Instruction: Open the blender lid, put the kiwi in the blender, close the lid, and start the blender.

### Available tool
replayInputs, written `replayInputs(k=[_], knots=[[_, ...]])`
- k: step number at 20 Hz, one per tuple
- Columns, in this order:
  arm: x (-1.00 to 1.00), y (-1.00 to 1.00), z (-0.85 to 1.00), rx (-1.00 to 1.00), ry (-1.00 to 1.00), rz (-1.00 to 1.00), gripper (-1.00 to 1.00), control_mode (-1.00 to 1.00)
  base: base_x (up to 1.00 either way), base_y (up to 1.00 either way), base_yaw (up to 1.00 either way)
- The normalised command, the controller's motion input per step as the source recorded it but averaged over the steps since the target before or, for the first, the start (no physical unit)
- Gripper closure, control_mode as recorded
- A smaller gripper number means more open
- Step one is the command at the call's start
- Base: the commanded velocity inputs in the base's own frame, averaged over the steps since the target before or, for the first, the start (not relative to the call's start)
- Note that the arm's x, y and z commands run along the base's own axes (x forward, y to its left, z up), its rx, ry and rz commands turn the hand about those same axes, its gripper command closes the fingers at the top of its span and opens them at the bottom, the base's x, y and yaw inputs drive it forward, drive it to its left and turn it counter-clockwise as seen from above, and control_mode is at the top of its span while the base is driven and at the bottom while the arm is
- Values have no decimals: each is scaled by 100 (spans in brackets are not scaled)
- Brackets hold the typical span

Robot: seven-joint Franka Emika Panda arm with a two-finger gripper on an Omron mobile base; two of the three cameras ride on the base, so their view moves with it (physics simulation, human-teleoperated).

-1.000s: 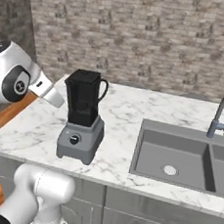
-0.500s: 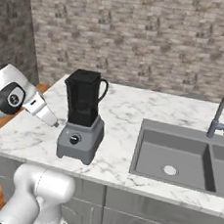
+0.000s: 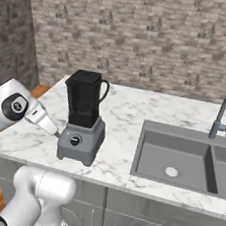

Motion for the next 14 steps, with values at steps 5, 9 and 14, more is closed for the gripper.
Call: replayInputs(k=[5,9,14], knots=[[21,-10,-16,-10,0,-6,-100,-100,0,0,0],[32,-18,-4,-5,9,0,-100,-100,0,0,0],[29,-7,-11,-4,13,0,-100,-100,0,0,0]])
